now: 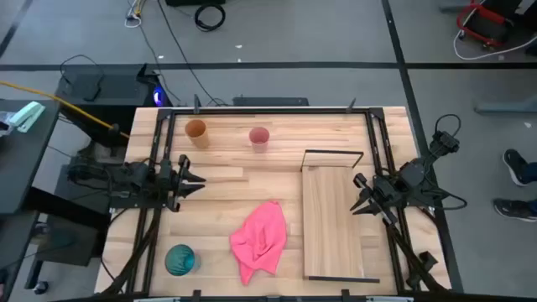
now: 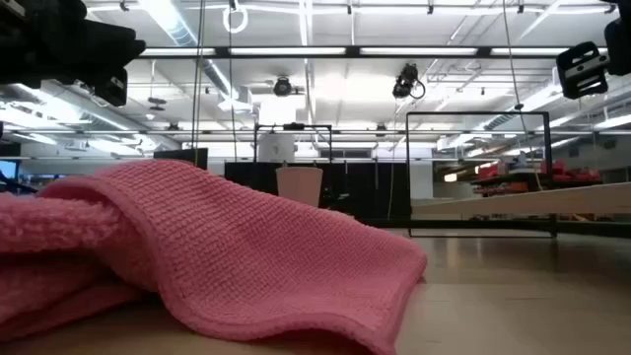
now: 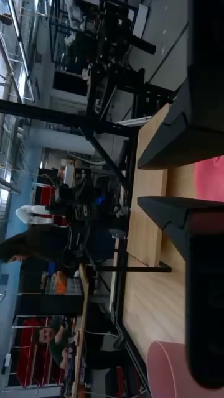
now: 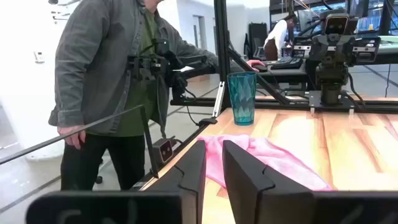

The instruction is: Stack small to large cups/mugs on shelf

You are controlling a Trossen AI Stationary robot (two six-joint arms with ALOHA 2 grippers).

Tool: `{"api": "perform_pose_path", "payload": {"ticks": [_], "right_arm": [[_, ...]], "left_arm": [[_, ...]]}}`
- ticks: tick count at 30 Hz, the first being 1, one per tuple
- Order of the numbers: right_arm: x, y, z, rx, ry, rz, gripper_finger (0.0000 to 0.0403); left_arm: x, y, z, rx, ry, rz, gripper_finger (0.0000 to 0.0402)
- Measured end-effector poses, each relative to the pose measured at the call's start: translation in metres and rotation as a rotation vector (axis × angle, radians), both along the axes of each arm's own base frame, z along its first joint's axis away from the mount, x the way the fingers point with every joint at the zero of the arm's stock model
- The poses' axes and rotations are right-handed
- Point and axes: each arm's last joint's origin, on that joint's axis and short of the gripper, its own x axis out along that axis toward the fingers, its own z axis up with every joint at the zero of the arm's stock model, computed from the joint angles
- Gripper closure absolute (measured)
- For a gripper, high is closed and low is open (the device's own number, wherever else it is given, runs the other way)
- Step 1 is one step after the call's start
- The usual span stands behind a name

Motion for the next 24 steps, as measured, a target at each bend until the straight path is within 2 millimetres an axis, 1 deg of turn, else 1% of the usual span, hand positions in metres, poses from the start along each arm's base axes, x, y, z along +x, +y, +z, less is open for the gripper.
{"api": "perform_pose_path", "payload": {"ticks": [11, 19, 24], "right_arm": [[0.0000, 0.0000, 0.0000, 0.000, 0.000, 0.001, 0.0341], [0.0000, 0.0000, 0.0000, 0.000, 0.000, 0.001, 0.0341], [0.0000, 0.0000, 0.0000, 0.000, 0.000, 0.000, 0.0341]], "left_arm": [[0.0000, 0.0000, 0.0000, 0.000, 0.000, 0.000, 0.0319], [0.0000, 0.0000, 0.0000, 0.000, 0.000, 0.000, 0.0311], [0.0000, 0.0000, 0.0000, 0.000, 0.000, 0.000, 0.0315]]}}
